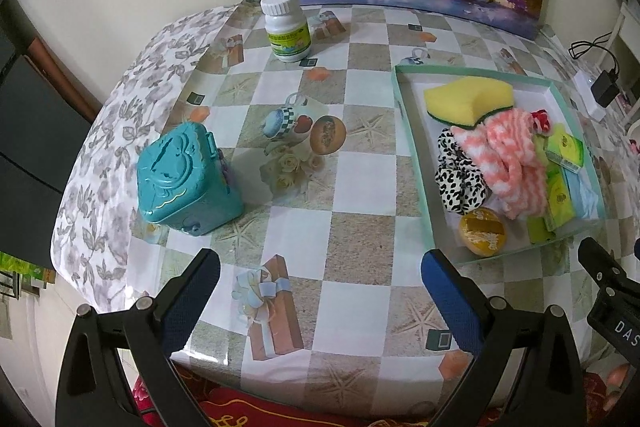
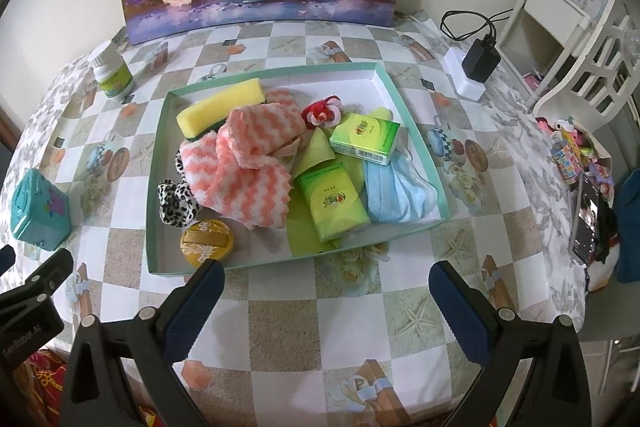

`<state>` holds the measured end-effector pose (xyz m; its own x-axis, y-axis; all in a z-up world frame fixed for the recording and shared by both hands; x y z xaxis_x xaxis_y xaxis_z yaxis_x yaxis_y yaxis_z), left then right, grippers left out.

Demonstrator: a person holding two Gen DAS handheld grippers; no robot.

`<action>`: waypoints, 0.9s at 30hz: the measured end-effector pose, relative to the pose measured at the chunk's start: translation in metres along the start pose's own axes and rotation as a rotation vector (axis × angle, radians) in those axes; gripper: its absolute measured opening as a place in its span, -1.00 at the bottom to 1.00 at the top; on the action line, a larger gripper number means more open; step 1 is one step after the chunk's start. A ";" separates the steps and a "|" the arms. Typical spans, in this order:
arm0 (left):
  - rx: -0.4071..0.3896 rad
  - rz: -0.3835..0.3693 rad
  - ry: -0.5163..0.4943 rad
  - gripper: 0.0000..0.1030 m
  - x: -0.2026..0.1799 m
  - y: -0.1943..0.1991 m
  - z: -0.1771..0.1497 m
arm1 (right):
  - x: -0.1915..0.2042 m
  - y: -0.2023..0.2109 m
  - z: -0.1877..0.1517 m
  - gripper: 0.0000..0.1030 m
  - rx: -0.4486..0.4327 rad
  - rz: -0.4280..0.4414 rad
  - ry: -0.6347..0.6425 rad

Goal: Organize soft objects

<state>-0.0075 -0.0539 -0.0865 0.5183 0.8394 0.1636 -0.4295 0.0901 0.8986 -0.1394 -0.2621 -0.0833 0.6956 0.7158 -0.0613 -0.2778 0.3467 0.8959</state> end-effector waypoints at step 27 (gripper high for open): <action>0.015 -0.012 0.015 0.95 0.003 -0.005 0.001 | 0.000 -0.005 0.001 1.00 0.010 -0.012 0.026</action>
<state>-0.0029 -0.0524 -0.0897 0.5125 0.8461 0.1467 -0.4117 0.0922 0.9066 -0.1373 -0.2642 -0.0875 0.6815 0.7271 -0.0830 -0.2633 0.3494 0.8992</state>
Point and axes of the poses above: each gripper's, at about its wrist camera, not at the fingertips, and y roughly against the way its jaws point, x to its left, z to its top, the point moved 10 cm from there along -y, roughly the way its jaws point, and after that the axes turned 6 degrees about -y, right-handed, at the moved point
